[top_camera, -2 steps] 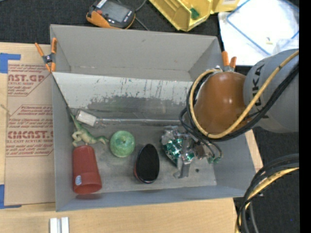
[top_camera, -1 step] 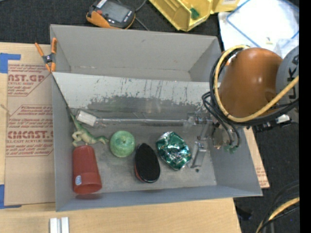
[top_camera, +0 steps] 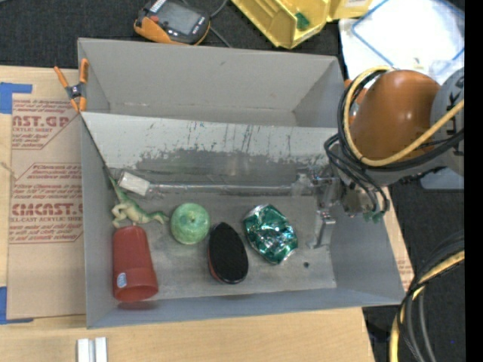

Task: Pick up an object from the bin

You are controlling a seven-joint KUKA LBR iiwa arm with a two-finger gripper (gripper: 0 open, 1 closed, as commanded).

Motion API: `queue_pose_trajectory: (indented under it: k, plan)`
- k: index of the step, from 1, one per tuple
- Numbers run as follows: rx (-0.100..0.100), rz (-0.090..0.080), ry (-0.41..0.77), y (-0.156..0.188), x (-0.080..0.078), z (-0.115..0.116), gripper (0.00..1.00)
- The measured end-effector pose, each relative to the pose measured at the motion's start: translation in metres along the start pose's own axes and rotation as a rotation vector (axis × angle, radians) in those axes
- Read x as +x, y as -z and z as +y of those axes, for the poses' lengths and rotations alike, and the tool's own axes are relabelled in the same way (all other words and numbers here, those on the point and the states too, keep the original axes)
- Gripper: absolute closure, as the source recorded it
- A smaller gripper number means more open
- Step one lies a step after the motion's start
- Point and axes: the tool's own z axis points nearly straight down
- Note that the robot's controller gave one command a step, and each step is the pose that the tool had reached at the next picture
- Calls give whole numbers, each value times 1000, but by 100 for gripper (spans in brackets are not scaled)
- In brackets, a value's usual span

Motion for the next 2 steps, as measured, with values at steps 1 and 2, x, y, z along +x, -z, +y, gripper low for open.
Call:
queue_pose_trajectory:
  k: [1,2]
  plan:
    - [2,2,-194,-2,34,94,100]
    - [2,2,-193,-2,34,94,100]
